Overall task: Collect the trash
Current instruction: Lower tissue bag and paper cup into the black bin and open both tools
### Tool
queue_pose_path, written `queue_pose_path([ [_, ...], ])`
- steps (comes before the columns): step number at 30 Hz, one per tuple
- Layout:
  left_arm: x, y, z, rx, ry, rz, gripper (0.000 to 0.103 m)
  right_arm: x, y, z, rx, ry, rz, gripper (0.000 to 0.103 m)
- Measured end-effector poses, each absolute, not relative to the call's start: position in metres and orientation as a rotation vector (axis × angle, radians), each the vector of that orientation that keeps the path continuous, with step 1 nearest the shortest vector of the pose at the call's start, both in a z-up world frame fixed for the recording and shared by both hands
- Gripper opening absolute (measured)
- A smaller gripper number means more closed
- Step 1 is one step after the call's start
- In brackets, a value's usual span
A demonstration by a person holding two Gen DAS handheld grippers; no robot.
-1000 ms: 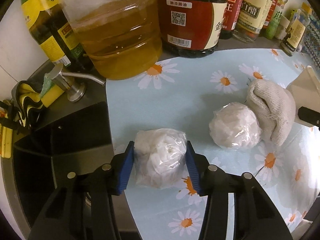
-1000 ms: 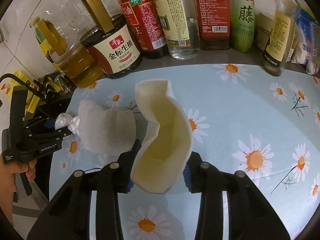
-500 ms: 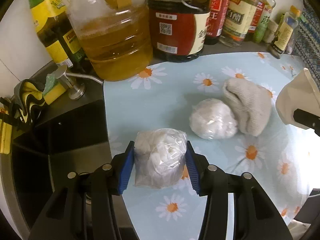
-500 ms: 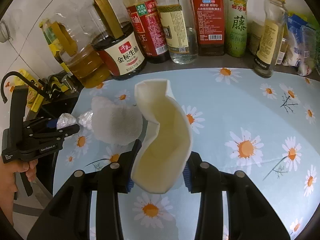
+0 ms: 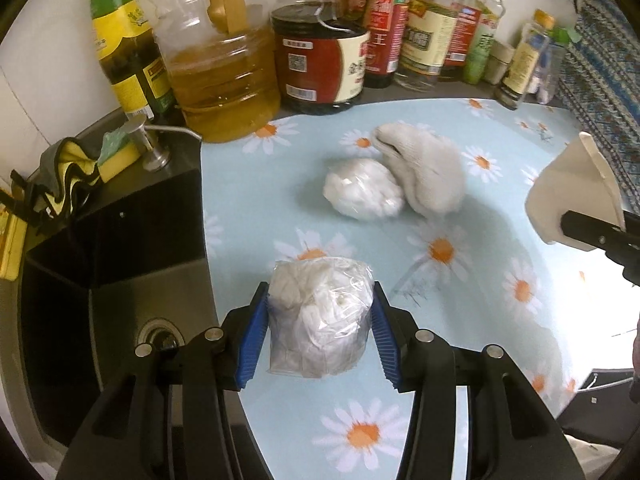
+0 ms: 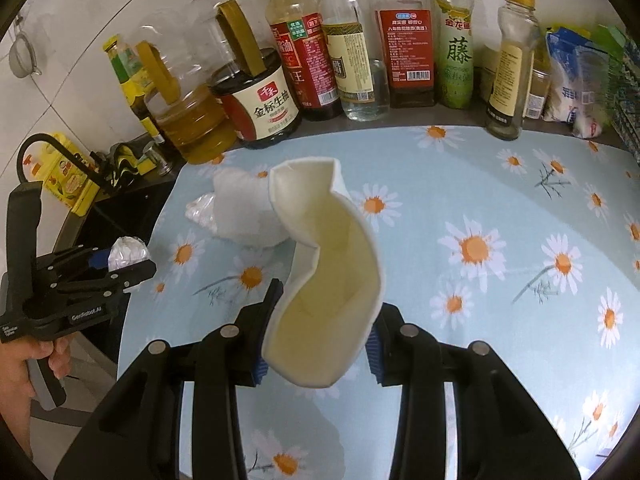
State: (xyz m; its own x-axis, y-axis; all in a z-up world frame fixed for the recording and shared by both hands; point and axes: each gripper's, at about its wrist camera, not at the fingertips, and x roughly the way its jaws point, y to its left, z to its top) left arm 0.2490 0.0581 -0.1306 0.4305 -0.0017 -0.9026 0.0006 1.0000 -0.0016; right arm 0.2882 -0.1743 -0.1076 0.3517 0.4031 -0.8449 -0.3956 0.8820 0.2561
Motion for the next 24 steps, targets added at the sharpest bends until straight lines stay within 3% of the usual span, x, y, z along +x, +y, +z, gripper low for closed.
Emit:
queue_pose_path([
  [24,0.086,0.006,-0.123,-0.12,1.1,-0.078,0.047,0.136,-0.181,-0.098,0.008,1.117,0.69,0.039],
])
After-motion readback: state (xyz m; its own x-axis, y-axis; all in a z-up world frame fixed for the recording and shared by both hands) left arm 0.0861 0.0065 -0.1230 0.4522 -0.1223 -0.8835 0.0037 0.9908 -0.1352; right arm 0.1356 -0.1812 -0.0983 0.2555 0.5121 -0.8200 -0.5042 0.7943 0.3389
